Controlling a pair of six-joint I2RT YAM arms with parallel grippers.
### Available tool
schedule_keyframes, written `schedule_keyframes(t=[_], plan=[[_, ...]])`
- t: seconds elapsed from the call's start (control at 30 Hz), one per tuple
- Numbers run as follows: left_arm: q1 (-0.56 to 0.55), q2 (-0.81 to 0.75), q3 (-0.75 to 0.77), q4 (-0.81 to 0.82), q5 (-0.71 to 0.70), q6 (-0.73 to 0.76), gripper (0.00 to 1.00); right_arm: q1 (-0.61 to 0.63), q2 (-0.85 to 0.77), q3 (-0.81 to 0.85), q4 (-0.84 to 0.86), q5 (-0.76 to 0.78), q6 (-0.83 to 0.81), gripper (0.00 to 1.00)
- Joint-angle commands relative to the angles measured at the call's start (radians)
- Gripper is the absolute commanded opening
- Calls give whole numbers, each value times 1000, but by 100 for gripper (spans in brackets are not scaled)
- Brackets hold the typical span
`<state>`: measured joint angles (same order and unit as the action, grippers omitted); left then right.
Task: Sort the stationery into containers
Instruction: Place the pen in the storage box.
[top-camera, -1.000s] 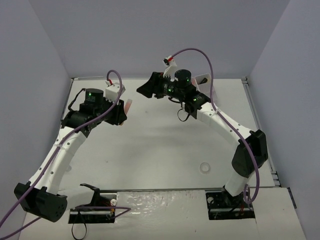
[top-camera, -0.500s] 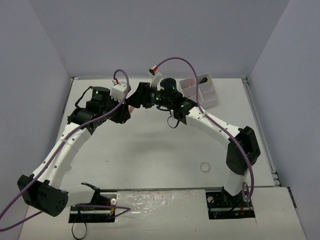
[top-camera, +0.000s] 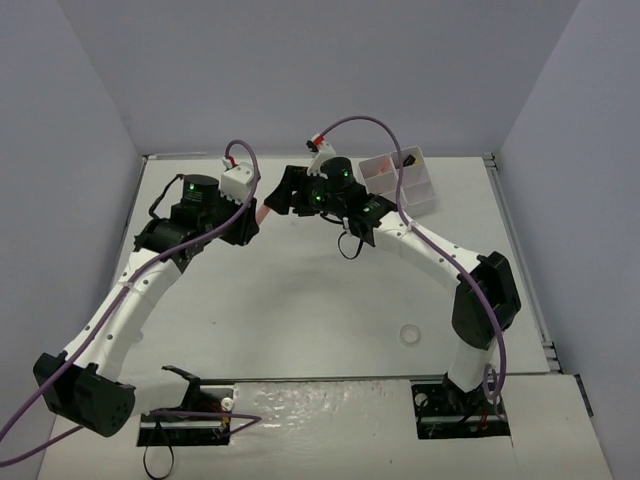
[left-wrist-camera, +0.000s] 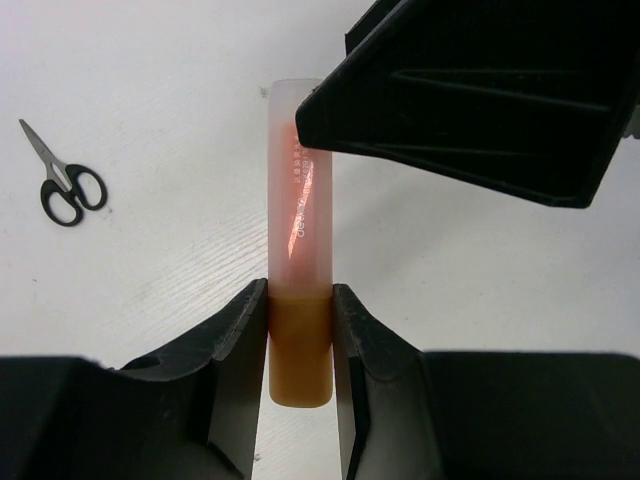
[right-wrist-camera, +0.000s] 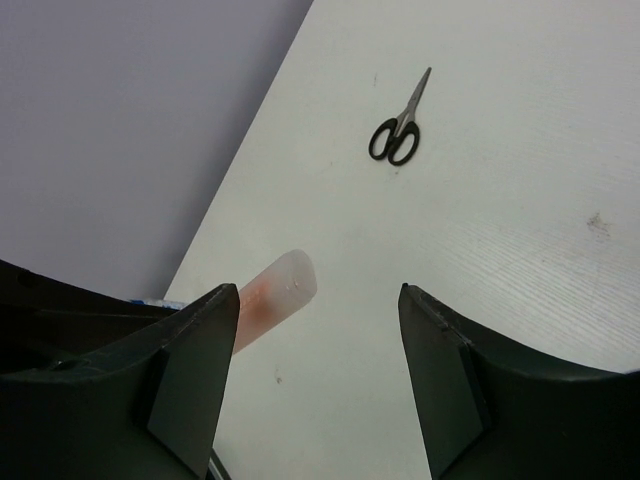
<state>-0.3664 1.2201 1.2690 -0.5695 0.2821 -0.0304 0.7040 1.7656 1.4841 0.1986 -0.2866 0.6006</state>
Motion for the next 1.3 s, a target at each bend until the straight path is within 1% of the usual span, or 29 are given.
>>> schedule_keyframes(t=[0.0,0.1,0.23,0.33,0.37,0.4,0.47,0.53,0.57,0.67,0.7,0.73,0.77,0.8,0.87,0.93,1.0,1.07,1.2,1.27], plan=[[-5,-28,24,102,-4,29,0,-7,-49,37,50,-24,38,62],[-5,-22,31,114,-9,29,0,-1,-5,29,104,-89,105,62],[-5,-22,30,129,-15,29,0,0,42,8,237,-164,221,61],[-4,-21,23,132,-21,29,0,6,62,6,311,-198,278,54],[-4,-21,20,132,-26,29,0,8,67,8,325,-207,288,49],[-4,-21,19,136,-28,29,0,8,76,12,333,-211,298,39],[-4,-22,14,142,-33,29,0,8,86,13,348,-217,313,26],[-3,-25,12,146,-35,29,0,8,90,9,367,-225,325,7],[-3,-25,10,147,-37,29,0,9,89,-2,388,-227,332,2],[-3,-32,0,147,-48,29,0,5,73,-26,416,-220,334,0],[-3,-39,-11,146,-57,19,24,-2,63,-35,414,-213,326,0],[-3,-47,-23,146,-66,6,57,-11,51,-44,409,-204,315,0],[-3,-59,-33,144,-68,-5,82,-27,39,-49,393,-191,298,0],[-3,-71,-48,143,-68,-14,97,-46,28,-50,365,-177,275,0],[-3,-96,-93,139,-63,-30,97,-93,0,-46,273,-135,204,0],[-1,-131,-132,123,-62,-40,97,-167,-45,-41,166,-27,72,0],[3,-165,-174,108,-94,-36,97,-259,-73,-39,96,91,-27,0],[7,-187,-226,92,-141,-15,97,-382,-92,-30,75,173,-99,0],[7,-236,-287,62,-200,49,97,-534,-80,29,75,286,-208,0],[8,-272,-321,31,-227,77,97,-616,-15,124,74,328,-257,0]])
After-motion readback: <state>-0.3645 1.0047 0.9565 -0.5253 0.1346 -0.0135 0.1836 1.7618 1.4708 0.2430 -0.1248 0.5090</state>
